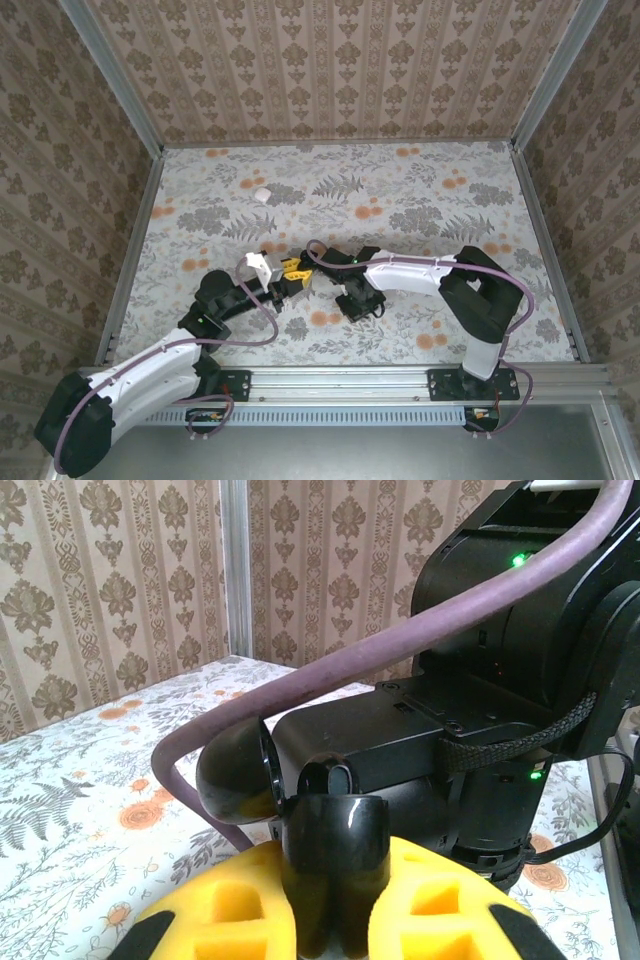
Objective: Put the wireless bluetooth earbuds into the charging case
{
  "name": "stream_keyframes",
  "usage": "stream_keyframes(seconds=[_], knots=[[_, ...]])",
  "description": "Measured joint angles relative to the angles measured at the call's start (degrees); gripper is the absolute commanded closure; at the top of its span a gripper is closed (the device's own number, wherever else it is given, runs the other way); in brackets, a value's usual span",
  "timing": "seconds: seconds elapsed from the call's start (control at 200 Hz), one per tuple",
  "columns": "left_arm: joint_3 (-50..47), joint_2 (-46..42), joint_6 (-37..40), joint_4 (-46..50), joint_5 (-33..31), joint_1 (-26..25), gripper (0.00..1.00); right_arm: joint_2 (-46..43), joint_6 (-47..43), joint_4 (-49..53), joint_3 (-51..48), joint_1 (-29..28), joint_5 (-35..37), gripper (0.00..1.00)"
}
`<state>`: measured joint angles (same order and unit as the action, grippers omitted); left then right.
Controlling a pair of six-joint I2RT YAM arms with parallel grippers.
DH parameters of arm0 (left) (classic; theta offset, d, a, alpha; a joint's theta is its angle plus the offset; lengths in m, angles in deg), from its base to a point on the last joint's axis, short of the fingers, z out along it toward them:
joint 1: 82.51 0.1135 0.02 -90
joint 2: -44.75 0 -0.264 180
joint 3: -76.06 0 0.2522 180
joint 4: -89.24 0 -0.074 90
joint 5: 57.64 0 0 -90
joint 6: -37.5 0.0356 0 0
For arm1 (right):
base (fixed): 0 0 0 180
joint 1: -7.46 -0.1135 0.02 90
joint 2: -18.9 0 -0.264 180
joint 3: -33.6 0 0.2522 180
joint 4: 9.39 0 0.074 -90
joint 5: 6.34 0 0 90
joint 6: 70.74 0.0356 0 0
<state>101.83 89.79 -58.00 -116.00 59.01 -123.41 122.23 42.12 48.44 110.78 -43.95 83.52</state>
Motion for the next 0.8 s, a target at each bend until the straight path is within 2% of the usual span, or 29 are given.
stream_keyframes(seconds=[0.565, 0.8], knots=[[0.0, -0.11, -0.02, -0.22, -0.11, 0.0, 1.0, 1.33, 7.69, 2.49, 2.45, 1.9, 2.8, 0.83], [0.39, -0.52, -0.02, -0.9, 0.11, 0.0, 1.0, -6.43, 10.69, 2.27, 2.45, 3.72, 4.57, 0.83]])
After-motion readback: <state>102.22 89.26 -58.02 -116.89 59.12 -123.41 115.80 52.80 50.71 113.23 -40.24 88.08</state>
